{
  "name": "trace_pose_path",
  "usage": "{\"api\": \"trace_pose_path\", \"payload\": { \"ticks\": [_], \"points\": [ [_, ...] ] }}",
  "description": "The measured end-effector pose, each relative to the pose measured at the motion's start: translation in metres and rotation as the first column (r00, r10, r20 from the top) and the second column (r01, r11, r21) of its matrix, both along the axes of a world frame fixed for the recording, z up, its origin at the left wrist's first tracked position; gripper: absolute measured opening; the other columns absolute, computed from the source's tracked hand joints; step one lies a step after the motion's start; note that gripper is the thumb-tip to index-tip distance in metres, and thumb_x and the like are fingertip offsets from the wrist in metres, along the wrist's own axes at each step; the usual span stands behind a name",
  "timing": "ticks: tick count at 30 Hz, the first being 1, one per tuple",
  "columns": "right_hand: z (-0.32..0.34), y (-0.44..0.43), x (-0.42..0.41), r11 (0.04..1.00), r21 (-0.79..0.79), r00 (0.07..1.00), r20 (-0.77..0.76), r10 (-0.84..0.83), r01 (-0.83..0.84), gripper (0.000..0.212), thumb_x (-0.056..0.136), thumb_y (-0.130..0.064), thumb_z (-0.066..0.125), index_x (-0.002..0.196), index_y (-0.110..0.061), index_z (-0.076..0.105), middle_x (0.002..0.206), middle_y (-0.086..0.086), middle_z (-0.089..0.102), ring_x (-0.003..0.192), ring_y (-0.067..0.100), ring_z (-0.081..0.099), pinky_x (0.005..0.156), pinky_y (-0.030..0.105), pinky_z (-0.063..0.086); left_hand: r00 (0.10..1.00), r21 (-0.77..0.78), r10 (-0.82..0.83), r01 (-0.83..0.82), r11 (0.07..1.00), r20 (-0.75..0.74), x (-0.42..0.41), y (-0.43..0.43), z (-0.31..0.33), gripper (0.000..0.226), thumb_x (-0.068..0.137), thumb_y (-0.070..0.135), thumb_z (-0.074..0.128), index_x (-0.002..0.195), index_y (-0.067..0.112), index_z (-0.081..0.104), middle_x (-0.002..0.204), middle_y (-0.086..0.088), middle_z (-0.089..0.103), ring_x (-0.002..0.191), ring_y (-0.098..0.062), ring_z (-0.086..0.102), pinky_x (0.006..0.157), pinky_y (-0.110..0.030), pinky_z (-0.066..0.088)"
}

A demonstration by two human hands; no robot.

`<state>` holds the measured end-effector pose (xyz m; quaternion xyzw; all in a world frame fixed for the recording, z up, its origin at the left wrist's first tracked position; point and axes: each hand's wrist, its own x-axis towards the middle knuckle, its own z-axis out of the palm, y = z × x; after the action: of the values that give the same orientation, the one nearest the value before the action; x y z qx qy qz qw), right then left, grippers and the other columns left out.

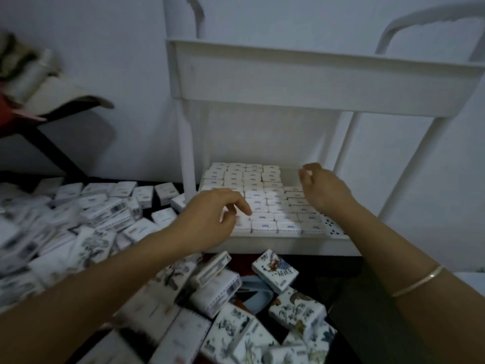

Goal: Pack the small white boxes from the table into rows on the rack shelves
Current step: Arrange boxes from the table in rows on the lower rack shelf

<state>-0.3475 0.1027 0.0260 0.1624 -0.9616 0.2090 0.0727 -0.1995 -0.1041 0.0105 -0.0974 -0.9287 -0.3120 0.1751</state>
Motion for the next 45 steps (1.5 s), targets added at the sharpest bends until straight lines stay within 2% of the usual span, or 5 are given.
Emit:
{"api": "trace_pose_path", "payload": {
  "ticks": [8,15,27,35,45],
  "points": [
    [-0.005,-0.032,0.128,0.895,0.104,0.891,-0.101,0.443,-0.433,0.013,0.094,-0.030,0.054,0.101,-0.025,0.063,0.098,-0.007,0.059,0.081,0.010,0.056,0.073,0.030,0.050,0.985,-0.033,0.158,-0.156,0.987,0.066,0.097,-0.044,-0.016,0.036,0.087,0.006,0.055,0.088,0.040,0.066,0.092,0.021,0.065,0.088,0.007,0.057,0.070,-0.011,0.044],
    [-0.039,-0.066,0.172,0.859,0.393,0.940,0.229,0.255,-0.328,0.074,0.080,-0.084,0.030,0.102,-0.021,0.064,0.092,0.000,0.065,0.082,0.018,0.060,0.069,0.032,0.049,0.983,0.086,0.183,-0.183,0.979,0.019,0.146,-0.049,-0.031,0.033,0.089,0.005,0.056,0.095,0.035,0.067,0.094,0.025,0.063,0.088,0.004,0.059,0.069,-0.013,0.049],
    [-0.052,-0.042,0.186,0.784,-0.620,0.812,0.440,0.383,-0.034,0.032,0.086,-0.010,0.070,0.107,-0.031,0.058,0.107,0.001,0.064,0.081,0.018,0.071,0.067,0.033,0.060,0.984,0.143,0.180,-0.176,0.974,-0.012,0.174,-0.044,-0.051,0.027,0.087,0.010,0.066,0.092,0.036,0.067,0.090,0.022,0.065,0.090,0.004,0.058,0.072,-0.011,0.045],
    [-0.046,-0.019,0.194,0.674,-0.738,0.833,0.360,0.419,-0.020,0.025,0.088,-0.006,0.064,0.103,-0.027,0.065,0.108,0.001,0.064,0.084,0.014,0.070,0.062,0.023,0.056,0.981,-0.359,-0.021,0.090,0.929,0.192,0.147,-0.025,-0.038,0.065,0.077,0.056,0.067,0.135,0.051,0.038,0.137,0.025,0.030,0.125,0.006,0.009,0.103,-0.025,0.013],
    [-0.049,0.005,0.186,0.639,-0.769,0.855,0.340,0.392,0.013,0.026,0.087,-0.011,0.068,0.105,-0.029,0.064,0.116,0.005,0.062,0.085,0.015,0.071,0.068,0.028,0.060,0.966,-0.671,-0.008,0.187,0.717,0.260,0.121,-0.024,-0.028,0.072,0.065,0.076,0.061,0.127,0.042,0.048,0.122,0.014,0.045,0.123,-0.012,0.022,0.109,-0.034,0.011]
  ]
}}
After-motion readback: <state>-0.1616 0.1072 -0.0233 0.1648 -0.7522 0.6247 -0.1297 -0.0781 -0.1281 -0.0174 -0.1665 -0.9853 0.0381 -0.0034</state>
